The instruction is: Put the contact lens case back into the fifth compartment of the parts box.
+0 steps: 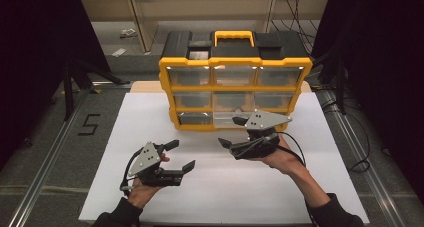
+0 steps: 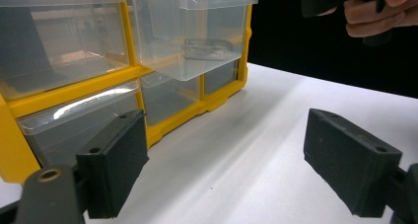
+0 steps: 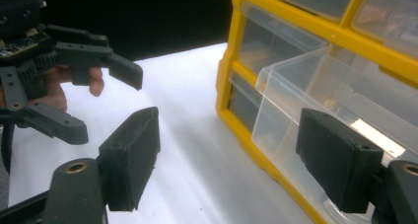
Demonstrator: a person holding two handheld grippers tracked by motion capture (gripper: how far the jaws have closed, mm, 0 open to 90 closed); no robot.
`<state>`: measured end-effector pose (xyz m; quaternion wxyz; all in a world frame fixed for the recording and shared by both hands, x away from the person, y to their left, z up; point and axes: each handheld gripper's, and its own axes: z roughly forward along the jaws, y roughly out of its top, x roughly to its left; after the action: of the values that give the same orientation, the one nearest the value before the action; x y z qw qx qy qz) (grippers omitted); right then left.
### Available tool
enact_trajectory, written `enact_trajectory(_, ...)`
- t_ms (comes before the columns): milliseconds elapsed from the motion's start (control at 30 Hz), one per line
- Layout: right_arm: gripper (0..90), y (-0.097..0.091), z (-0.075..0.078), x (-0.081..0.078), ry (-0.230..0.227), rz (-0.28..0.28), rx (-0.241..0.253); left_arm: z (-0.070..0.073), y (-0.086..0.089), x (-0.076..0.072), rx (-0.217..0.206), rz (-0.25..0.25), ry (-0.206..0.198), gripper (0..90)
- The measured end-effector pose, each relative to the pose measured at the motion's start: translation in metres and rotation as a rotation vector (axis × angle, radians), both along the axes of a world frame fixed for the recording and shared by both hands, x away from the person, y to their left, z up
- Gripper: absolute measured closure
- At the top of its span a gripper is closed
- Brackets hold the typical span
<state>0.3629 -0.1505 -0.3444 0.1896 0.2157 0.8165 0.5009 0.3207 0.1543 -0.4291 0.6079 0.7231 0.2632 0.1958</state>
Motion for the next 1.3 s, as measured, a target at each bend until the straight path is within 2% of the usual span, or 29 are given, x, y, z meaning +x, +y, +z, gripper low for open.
enact_trajectory(1300, 26.3, 0.000, -0.025, 0.011, 0.064, -0.017, -0.042, 0.000, 0.000, 0.001, -0.009, 0.005, 0.006, 16.6)
